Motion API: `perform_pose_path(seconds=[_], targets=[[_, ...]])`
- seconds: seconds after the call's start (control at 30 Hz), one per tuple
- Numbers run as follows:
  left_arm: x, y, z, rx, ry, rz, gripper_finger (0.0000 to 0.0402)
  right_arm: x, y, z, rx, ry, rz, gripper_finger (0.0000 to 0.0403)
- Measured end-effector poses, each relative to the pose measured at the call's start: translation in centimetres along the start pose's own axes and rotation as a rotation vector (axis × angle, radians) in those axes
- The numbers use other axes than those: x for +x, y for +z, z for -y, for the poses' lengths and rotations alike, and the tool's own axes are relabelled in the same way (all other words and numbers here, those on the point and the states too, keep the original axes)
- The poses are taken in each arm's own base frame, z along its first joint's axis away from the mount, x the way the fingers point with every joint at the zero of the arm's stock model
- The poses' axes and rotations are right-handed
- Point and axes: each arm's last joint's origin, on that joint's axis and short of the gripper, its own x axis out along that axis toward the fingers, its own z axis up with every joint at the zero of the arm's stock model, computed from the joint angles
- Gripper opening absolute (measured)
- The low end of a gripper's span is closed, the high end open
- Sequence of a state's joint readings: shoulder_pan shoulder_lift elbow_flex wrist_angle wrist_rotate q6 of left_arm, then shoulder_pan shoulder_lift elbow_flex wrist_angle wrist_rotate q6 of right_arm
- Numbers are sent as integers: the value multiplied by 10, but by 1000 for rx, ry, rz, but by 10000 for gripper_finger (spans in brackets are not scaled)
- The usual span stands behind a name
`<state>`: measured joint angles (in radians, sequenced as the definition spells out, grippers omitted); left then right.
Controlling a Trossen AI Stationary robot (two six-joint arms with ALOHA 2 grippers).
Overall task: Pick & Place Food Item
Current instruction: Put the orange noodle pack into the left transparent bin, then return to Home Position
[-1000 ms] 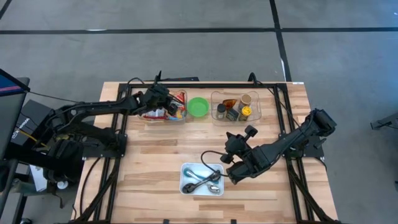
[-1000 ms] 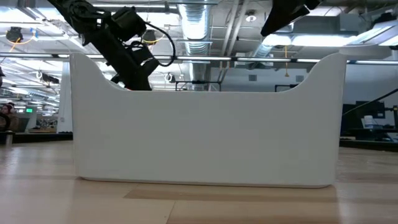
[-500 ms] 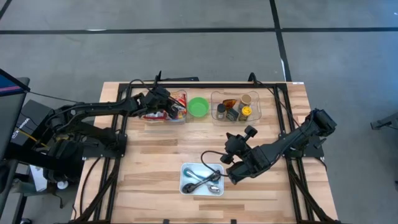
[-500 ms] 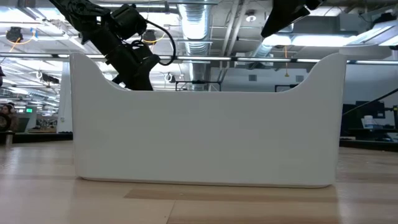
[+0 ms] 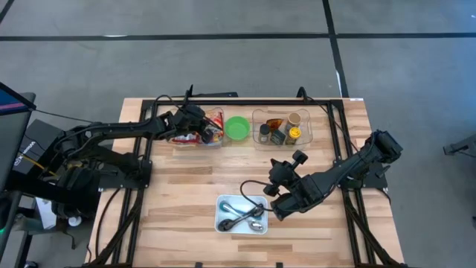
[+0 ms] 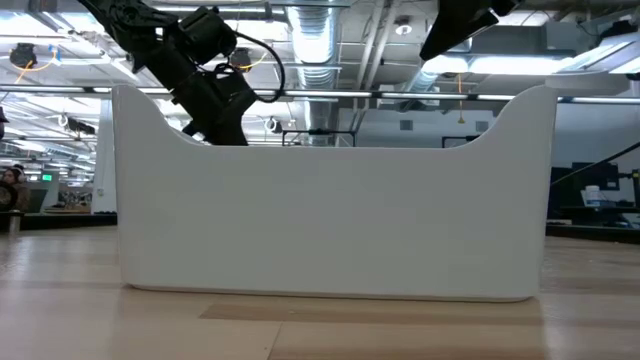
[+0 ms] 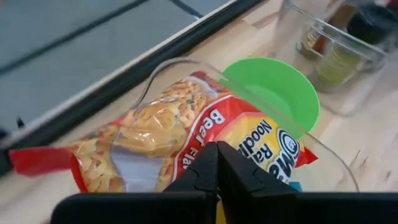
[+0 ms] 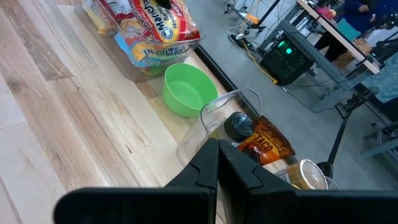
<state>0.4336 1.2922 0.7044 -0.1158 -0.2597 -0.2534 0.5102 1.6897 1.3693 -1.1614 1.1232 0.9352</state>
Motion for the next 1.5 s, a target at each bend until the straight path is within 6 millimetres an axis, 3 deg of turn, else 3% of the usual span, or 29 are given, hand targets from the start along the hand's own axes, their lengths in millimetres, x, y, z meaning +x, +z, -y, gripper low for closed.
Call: perform_pose_path(seconds=[0.3, 1.0, 1.5], targets=[[-8, 9, 4, 226, -102, 91, 0, 0, 0, 0, -4, -1, -1, 1], [-66, 29, 5, 131, -236, 312, 0, 15, 5, 4, -63, -20, -35, 1], [-74, 28, 11, 134, -271, 332, 0, 16, 7, 2, -296, 19, -46, 1]])
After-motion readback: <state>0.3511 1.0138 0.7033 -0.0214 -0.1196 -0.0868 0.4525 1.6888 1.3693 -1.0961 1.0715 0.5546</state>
